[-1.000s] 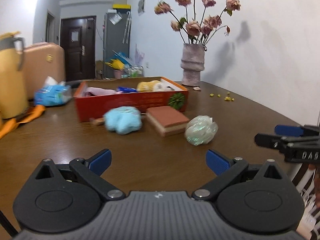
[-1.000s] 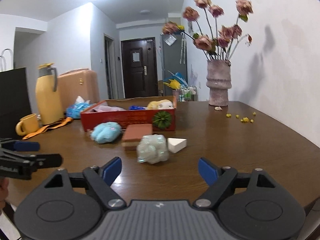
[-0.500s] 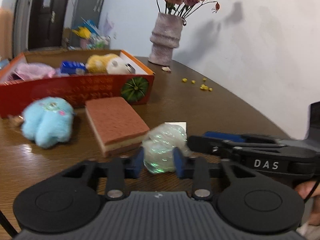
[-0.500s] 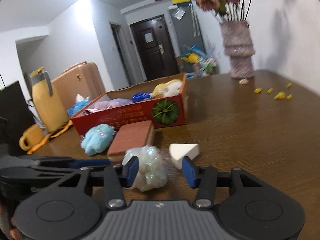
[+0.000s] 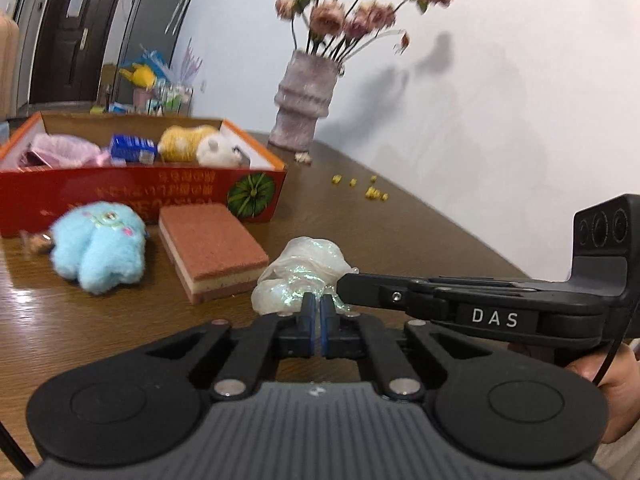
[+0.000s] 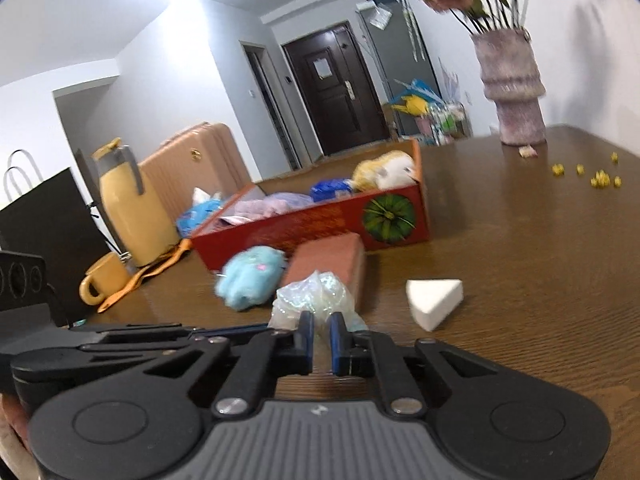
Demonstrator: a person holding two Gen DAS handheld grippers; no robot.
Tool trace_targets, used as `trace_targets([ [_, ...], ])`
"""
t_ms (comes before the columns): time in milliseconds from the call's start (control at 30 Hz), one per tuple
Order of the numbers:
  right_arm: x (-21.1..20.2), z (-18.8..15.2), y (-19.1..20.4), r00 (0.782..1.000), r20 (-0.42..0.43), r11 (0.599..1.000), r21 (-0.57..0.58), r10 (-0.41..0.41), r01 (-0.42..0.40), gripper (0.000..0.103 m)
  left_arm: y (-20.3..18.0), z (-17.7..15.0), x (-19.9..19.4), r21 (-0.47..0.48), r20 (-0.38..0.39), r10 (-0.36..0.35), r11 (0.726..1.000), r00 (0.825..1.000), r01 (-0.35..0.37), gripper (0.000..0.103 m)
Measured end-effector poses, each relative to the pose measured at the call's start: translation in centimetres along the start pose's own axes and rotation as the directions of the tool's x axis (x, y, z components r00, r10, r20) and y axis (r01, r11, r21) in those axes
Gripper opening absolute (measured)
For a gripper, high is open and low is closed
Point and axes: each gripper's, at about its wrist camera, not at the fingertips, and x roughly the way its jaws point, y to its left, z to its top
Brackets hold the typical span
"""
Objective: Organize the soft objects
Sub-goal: 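Carry the bath pouf into the red box with both grippers and release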
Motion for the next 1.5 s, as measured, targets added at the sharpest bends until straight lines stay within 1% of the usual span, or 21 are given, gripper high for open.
trace_targets([
  [133,-1.8,0.9,2.8,0.999,0.045,0.999,-0.041,0.023,-0.022,0.008,-0.1,0.8,-3.5,0.016,0.064,-0.002,1.0,0.998,0.001,0.003],
  [233,-1.9,2.4,4.4,0.997,0.072,0.996,-0.082,0.036,-0.03,0.008,0.4,2.3,-4.6,0.029,0.096,0.003,1.0,0.995,-0.006,0.003],
  [333,-0.7,4.5,5.4,0.995,0.087,0.992,-0.118,0.044,-0.034,0.008,1.8,4.6,-4.5,0.044,0.129,0.02,0.999,0.991,-0.026,0.003],
  [433,1.9,7.5,5.4,0.995,0.087,0.992,-0.122,0.04,-0.03,0.008,4.0,7.9,-2.8,0.053,0.125,0.03,0.998,0.992,-0.037,0.003],
  [533,5.6,11.0,4.6,0.996,0.073,0.993,-0.109,0.048,-0.04,0.008,6.9,11.5,0.0,0.043,0.099,0.051,0.998,0.994,-0.055,0.003],
  [600,9.1,13.4,3.5,0.998,0.042,0.996,-0.072,0.055,-0.052,0.008,9.5,13.9,2.4,0.024,0.073,0.062,0.998,0.995,-0.064,0.003],
  [733,16.4,16.5,1.4,0.998,-0.04,0.998,-0.012,0.053,-0.054,0.008,14.4,16.6,7.4,-0.028,-0.019,0.116,0.993,0.993,-0.116,0.003],
  [833,21.8,17.1,0.3,0.994,-0.103,0.999,0.001,0.036,-0.036,0.008,17.1,17.1,10.6,-0.026,-0.073,0.175,0.984,0.982,-0.177,0.003],
  [867,23.4,17.1,0.0,0.991,-0.127,1.0,-0.002,0.031,-0.031,0.009,18.1,17.1,11.6,-0.036,-0.104,0.194,0.979,0.975,-0.199,0.006],
  [900,25.0,16.9,-0.1,0.988,-0.15,1.0,-0.009,0.021,-0.023,0.011,19.0,17.0,12.5,-0.047,-0.137,0.218,0.973,0.966,-0.226,0.006],
  [933,26.1,16.5,-0.1,0.987,-0.162,1.0,-0.012,0.012,-0.014,0.018,19.8,16.7,13.0,-0.049,-0.151,0.228,0.97,0.962,-0.238,0.006],
  [967,27.1,16.2,-0.2,0.985,-0.174,1.0,-0.007,-0.006,0.004,0.02,20.3,16.4,13.1,-0.05,-0.152,0.23,0.97,0.961,-0.24,0.007],
  [1033,28.4,15.7,-0.2,0.98,-0.197,0.999,-0.017,-0.039,0.037,0.022,21.1,15.7,12.6,-0.063,-0.143,0.231,0.968,0.962,-0.242,0.016],
  [1067,28.4,15.5,-0.1,0.98,-0.192,0.999,-0.029,-0.05,0.046,0.028,21.4,15.6,12.1,-0.073,-0.134,0.235,0.967,0.963,-0.246,0.03],
  [1100,28.3,15.3,0.1,0.982,-0.18,0.998,-0.045,-0.058,0.051,0.031,21.4,15.6,11.5,-0.076,-0.118,0.243,0.964,0.963,-0.253,0.037],
  [1200,27.0,15.6,0.9,0.986,-0.148,0.995,-0.078,-0.077,0.066,0.039,21.0,15.9,9.8,-0.05,-0.072,0.299,0.952,0.952,-0.303,0.039],
  [1267,25.4,16.0,1.4,0.988,-0.119,0.99,-0.111,-0.095,0.082,0.044,20.6,15.9,8.1,-0.053,-0.037,0.318,0.946,0.947,-0.32,0.046],
  [1333,23.2,16.6,2.0,0.989,-0.082,0.983,-0.143,-0.126,0.113,0.045,20.0,16.2,6.5,-0.055,-0.025,0.333,0.941,0.943,-0.334,0.048],
  [1367,21.9,16.8,2.5,0.989,-0.062,0.98,-0.152,-0.136,0.125,0.045,19.5,16.2,5.3,-0.048,-0.016,0.35,0.935,0.937,-0.35,0.048],
  [1433,19.0,17.2,3.5,0.99,-0.02,0.976,-0.172,-0.142,0.137,0.047,17.9,16.1,2.4,-0.016,0.036,0.386,0.922,0.922,-0.386,0.055],
  [1500,15.6,17.3,4.5,0.989,0.028,0.967,-0.205,-0.147,0.149,0.058,16.1,15.6,-0.8,0.017,0.104,0.418,0.907,0.903,-0.421,0.073],
])
